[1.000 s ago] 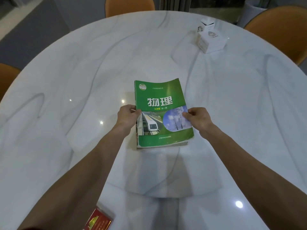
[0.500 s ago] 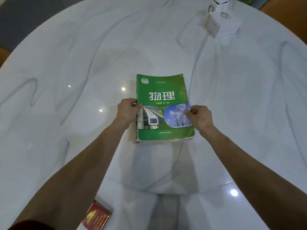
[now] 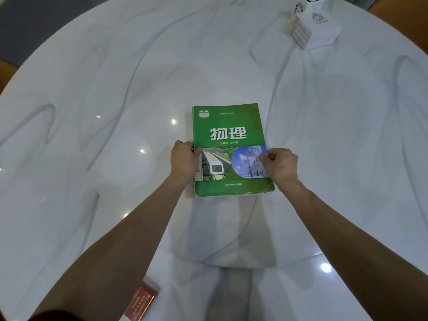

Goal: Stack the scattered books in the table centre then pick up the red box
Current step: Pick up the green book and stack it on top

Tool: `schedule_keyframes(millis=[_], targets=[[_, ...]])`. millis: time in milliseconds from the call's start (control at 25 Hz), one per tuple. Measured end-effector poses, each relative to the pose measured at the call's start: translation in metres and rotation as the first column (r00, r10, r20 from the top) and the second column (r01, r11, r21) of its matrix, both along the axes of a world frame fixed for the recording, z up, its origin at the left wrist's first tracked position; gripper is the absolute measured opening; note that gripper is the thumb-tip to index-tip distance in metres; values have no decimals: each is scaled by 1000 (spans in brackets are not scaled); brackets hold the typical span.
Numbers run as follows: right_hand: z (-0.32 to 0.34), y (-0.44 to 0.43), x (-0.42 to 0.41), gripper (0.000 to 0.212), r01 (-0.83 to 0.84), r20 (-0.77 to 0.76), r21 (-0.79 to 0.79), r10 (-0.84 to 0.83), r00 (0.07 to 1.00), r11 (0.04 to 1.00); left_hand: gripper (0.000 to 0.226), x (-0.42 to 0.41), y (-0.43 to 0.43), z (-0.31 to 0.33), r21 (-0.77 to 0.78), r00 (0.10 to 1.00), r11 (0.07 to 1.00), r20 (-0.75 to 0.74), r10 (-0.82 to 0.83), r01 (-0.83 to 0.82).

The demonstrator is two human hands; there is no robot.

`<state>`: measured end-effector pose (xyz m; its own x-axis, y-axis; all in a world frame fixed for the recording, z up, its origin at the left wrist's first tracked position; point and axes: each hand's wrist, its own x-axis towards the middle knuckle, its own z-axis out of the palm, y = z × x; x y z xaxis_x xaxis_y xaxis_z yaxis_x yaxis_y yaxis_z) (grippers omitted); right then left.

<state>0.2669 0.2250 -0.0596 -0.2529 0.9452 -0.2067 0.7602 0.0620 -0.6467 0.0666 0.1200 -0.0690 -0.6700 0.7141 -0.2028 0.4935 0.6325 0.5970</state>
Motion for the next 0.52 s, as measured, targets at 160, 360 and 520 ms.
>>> schedule_keyframes(millis=[160, 360, 520], targets=[[0, 0, 1, 24, -28, 19, 11, 28, 999, 1000, 28, 2, 0, 0, -29, 1000, 1000, -20, 11, -12], [6, -4, -2, 27, -70, 113, -1, 69, 991, 998, 32, 5, -6, 10, -77, 998, 996, -53, -38, 33], [23, -16, 2, 32, -141, 261, 71, 118, 958, 987, 38, 6, -25, 29, -118, 982, 987, -144, -123, 106]])
